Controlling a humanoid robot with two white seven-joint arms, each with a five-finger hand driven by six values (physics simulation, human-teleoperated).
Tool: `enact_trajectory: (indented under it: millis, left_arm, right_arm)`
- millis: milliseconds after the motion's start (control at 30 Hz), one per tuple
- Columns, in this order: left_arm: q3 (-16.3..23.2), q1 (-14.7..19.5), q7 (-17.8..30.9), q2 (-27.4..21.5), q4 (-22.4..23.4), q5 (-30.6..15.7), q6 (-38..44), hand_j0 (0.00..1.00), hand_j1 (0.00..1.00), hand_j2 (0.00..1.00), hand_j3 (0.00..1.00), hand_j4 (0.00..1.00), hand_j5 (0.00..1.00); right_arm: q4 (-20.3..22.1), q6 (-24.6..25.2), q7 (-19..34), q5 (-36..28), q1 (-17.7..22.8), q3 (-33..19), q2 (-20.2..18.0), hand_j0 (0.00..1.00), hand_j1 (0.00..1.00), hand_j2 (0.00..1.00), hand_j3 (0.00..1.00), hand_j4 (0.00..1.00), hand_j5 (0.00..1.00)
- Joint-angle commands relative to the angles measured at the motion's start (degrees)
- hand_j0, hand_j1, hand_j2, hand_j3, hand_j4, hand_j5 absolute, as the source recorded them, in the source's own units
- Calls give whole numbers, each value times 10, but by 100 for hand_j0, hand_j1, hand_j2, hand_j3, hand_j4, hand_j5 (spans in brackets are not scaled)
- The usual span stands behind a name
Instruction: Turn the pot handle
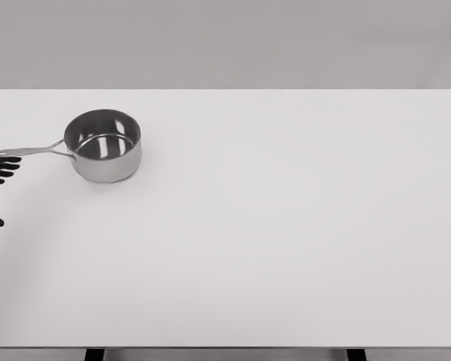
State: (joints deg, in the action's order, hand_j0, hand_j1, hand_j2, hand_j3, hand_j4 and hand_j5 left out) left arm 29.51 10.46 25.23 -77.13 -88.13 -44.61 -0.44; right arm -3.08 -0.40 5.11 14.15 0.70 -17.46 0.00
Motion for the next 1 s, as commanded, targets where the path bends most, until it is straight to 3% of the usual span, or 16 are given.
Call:
enact_trajectory:
  millis: [0,600,867,967]
  left_arm:
    - [1,0,0,8,9,3,0,100,100,100,100,100,100]
    - [22,-28,0,16,24,7,-2,100,100,100,100,100,100]
    - [19,-33,1,-6,-57,7,-8,100,100,100,100,100,100]
    - [20,-34,1,-19,-69,6,-7,100,100,100,100,100,100]
  right_arm:
    - [0,0,0,0,0,0,0,100,100,100,100,100,100]
    - [-1,0,1,0,0,0,0,100,100,100,100,100,100]
    - [0,0,0,0,0,1,0,100,100,100,100,100,100]
    - [0,0,0,0,0,1,0,100,100,100,100,100,100]
